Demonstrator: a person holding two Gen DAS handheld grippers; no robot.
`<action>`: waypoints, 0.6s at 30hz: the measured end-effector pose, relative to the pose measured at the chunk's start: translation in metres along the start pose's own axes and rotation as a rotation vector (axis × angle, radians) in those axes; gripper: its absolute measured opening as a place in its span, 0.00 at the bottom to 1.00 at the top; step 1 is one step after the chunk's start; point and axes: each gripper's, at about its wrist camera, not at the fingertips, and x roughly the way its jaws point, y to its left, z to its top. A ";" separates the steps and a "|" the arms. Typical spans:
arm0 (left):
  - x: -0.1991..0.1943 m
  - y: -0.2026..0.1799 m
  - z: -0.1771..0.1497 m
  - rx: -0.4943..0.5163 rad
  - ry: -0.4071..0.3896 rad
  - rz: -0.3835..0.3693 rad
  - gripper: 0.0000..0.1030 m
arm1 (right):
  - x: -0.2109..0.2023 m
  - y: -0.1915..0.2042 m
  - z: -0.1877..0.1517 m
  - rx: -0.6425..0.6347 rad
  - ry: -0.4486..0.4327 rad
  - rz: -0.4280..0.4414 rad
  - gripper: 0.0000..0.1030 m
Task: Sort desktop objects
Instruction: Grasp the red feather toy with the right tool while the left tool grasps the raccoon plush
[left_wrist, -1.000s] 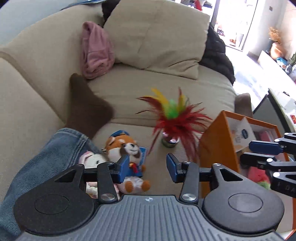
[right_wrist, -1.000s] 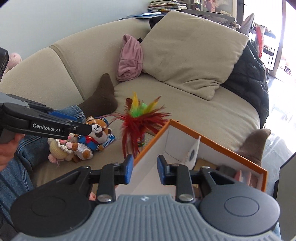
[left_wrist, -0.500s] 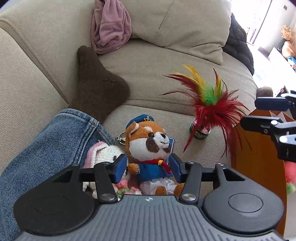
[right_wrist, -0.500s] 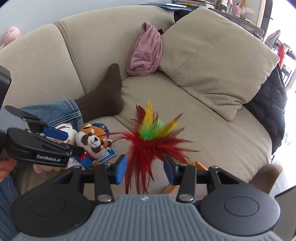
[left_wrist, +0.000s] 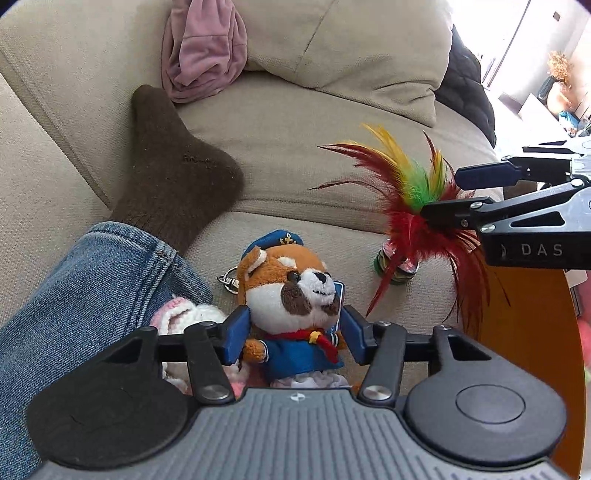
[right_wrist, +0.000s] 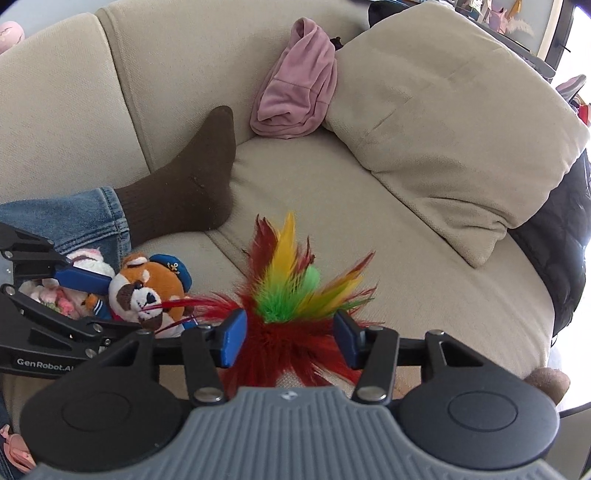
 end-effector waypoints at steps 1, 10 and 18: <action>0.002 0.000 0.000 -0.001 0.003 0.004 0.62 | 0.002 0.000 0.001 -0.002 0.000 0.004 0.53; 0.023 -0.002 0.003 -0.019 0.026 0.003 0.67 | 0.029 0.000 0.006 0.020 0.038 0.033 0.52; 0.022 -0.004 0.000 -0.028 -0.002 0.018 0.53 | 0.030 -0.001 0.001 0.071 0.049 0.080 0.04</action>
